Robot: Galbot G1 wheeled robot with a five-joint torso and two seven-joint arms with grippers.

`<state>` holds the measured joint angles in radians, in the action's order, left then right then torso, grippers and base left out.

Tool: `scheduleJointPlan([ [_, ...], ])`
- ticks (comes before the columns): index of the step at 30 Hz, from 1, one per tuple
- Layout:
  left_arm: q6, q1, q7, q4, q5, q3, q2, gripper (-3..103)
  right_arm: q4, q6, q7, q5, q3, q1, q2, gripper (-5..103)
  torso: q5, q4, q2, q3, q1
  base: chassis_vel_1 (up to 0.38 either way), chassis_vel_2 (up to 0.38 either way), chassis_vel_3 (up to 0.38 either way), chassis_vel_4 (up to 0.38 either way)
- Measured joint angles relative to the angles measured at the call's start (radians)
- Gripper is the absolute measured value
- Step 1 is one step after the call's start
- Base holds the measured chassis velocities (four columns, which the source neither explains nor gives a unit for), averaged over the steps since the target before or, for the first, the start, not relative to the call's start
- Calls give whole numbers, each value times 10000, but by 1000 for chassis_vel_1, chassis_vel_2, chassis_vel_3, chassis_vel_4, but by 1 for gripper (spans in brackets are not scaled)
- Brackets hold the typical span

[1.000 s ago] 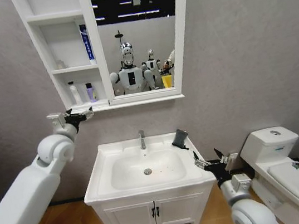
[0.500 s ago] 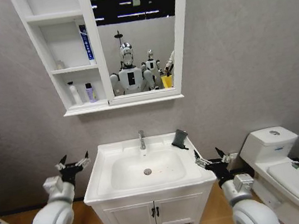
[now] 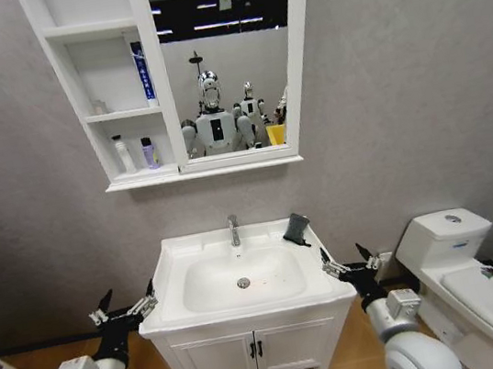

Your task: Move facial cleanser and shampoo from washbasin to cabinet, then wipe washbasin with towel.

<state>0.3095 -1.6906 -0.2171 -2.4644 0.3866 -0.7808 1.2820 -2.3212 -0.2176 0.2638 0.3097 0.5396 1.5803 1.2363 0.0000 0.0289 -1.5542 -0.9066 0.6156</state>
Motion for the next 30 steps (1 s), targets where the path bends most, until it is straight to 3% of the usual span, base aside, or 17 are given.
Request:
scheduleJointPlan([
  [8, 15, 64, -28, 47, 5, 29, -43, 100, -164, 15, 155, 191, 21, 70, -111, 100, -1, -1, -1, 0, -1, 0, 0, 0, 0],
  [24, 26, 105, -38, 93, 39, 51, -70, 100, 369, -154, -109, -371, -92, -198, -4, 100, -1, -1, -2, 2, -6, -24, 21, 27, -24],
  [30, 26, 112, -40, 99, 46, 56, -75, 100, 807, -324, 516, -154, -141, -577, -42, 100, -1, -1, 1, 0, 2, -142, 138, 156, -150],
])
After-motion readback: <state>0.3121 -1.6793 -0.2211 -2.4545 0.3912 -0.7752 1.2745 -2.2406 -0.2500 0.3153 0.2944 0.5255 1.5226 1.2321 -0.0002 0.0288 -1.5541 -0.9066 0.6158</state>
